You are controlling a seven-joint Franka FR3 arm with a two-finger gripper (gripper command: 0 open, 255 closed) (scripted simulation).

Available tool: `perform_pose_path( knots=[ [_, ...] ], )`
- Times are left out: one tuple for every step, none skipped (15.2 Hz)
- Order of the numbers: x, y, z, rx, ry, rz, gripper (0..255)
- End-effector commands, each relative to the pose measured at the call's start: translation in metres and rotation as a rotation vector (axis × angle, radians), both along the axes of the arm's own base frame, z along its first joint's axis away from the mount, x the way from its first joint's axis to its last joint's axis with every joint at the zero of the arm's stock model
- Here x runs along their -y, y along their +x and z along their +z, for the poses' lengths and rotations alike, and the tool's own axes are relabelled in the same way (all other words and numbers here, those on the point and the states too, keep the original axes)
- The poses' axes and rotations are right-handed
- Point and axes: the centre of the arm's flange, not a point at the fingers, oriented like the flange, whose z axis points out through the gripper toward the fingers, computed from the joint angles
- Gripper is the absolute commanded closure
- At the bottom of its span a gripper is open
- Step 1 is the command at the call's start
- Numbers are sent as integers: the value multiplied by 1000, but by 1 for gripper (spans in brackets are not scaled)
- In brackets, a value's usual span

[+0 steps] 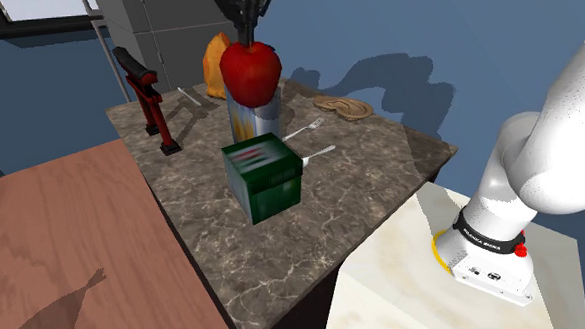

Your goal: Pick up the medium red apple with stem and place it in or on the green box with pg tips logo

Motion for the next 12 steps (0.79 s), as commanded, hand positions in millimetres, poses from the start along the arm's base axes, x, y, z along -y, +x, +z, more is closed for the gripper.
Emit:
perform_pose_path(
  knots=[
    [0, 0, -10, 1, 0, 0, 255],
    [0, 0, -15, 1, 0, 0, 255],
    [0, 0, -20, 1, 0, 0, 255],
    [0, 0, -25, 1, 0, 0, 255],
    [0, 0, -31, 1, 0, 0, 255],
    [0, 0, -36, 1, 0, 0, 255],
    [0, 0, -41, 1, 0, 0, 255],
    [0, 0, -47, 1, 0, 0, 255],
    [0, 0, -52, 1, 0, 0, 255],
    [0, 0, -57, 1, 0, 0, 255],
    [0, 0, -62, 1, 0, 0, 255],
    [0, 0, -68, 1, 0, 0, 255]
  ],
)
